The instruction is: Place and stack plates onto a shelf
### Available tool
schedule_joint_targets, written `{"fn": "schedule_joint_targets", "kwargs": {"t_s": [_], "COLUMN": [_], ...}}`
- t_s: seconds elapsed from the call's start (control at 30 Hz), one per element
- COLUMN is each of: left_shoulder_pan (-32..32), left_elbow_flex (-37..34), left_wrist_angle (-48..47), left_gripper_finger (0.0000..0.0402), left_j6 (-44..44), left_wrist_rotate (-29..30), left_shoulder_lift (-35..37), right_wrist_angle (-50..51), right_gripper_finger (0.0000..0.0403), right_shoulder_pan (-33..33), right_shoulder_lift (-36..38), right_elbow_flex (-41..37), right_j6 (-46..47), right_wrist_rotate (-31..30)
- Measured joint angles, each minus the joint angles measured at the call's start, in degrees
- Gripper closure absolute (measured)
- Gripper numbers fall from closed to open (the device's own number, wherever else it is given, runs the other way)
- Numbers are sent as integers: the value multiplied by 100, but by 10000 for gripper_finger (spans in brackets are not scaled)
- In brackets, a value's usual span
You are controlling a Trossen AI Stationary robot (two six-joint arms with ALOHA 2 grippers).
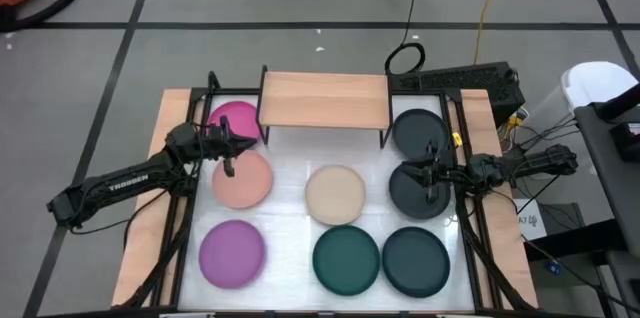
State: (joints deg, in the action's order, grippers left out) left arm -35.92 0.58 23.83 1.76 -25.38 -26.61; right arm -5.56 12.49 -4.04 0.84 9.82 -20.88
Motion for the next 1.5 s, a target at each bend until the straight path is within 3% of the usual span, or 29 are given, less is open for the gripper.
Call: {"fn": "schedule_joint_targets", "kwargs": {"t_s": [0.47, 1.3, 1.5], "left_shoulder_pan": [2, 1, 0], "left_elbow_flex": [0, 0, 0], "left_wrist_angle": [0, -1, 0], "left_gripper_finger": [380, 380, 380], "left_j6": [0, 0, 0], "left_wrist_rotate": [2, 1, 2], "left_shoulder_lift": [-2, 0, -1], "right_wrist_angle": [-62, -3102, -3101], "right_gripper_finger": [303, 303, 303], "right_shoulder_pan": [0, -2, -2], "right_shoulder_lift": [-2, 1, 1], "right_elbow_flex": [0, -2, -2], "right_j6": [1, 296, -472], "right_wrist_rotate": [-1, -3, -370]}}
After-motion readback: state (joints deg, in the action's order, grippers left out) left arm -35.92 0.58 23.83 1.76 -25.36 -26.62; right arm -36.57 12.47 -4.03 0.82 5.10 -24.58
